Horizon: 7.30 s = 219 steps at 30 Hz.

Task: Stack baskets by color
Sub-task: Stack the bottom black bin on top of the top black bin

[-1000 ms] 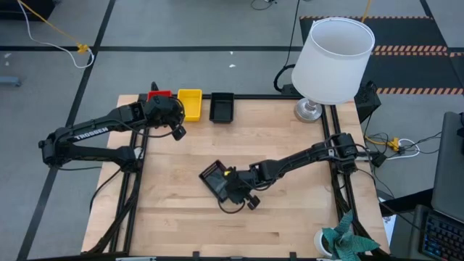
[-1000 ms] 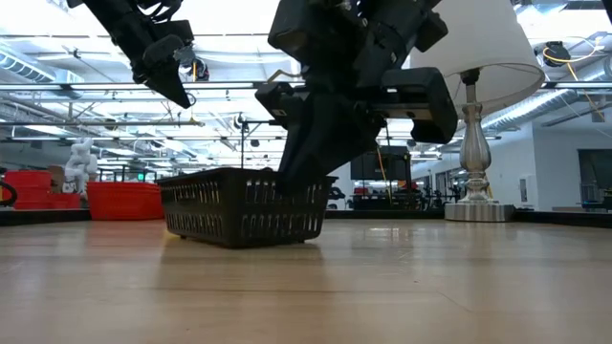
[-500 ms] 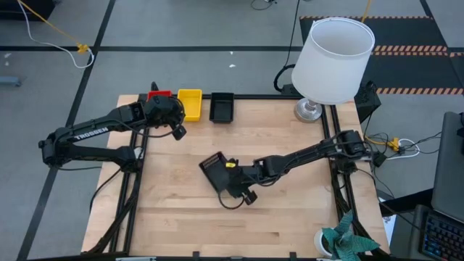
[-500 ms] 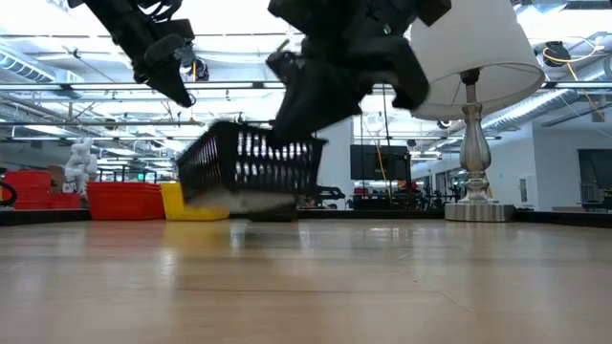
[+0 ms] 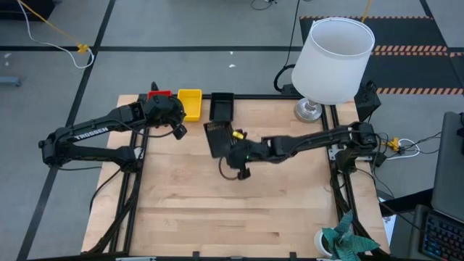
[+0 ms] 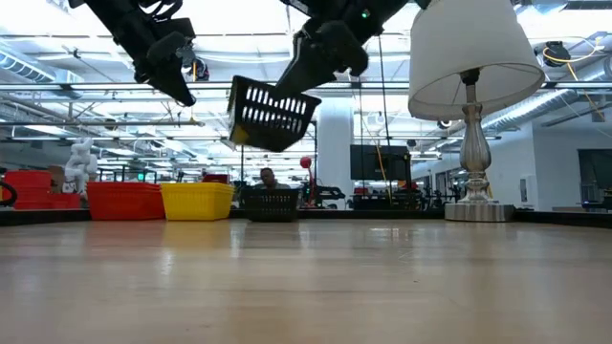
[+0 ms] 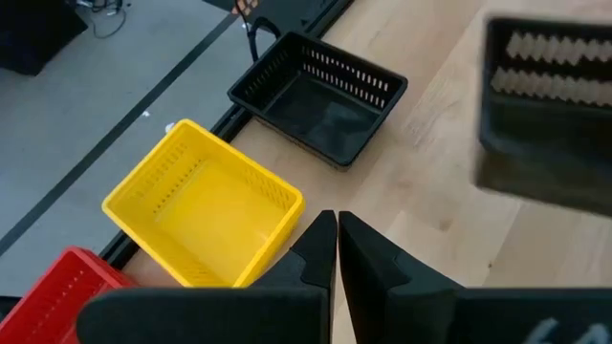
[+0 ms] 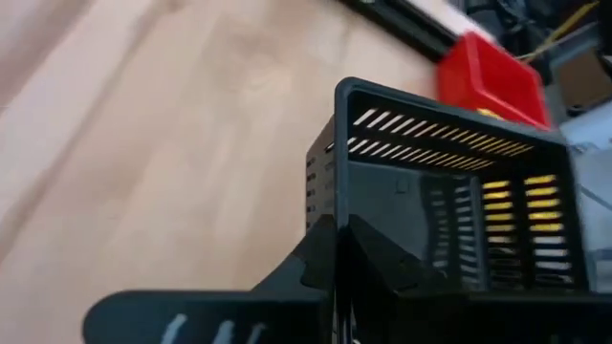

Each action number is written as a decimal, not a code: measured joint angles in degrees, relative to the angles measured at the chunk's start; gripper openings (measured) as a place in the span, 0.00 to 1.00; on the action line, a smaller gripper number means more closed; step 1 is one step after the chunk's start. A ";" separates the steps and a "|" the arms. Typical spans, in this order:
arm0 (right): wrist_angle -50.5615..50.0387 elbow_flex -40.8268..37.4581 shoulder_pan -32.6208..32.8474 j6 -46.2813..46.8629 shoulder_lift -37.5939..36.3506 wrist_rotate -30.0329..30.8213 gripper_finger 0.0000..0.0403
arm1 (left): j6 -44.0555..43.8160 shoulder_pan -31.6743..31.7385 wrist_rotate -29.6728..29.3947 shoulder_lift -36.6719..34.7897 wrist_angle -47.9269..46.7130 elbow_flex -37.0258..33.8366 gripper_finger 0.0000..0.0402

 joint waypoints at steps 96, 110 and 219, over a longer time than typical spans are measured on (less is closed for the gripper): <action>-0.68 -0.04 -6.18 -1.43 -7.53 10.28 0.62 | 36.28 -14.77 -1.77 25.18 35.43 0.00 0.02; -12.88 -9.87 -1.59 5.35 -28.12 10.17 0.61 | 42.01 -8.02 1.78 21.73 33.57 0.00 0.04; -0.72 -24.72 -0.66 3.84 -46.11 10.12 0.61 | 40.23 7.98 13.31 36.30 37.15 0.00 0.29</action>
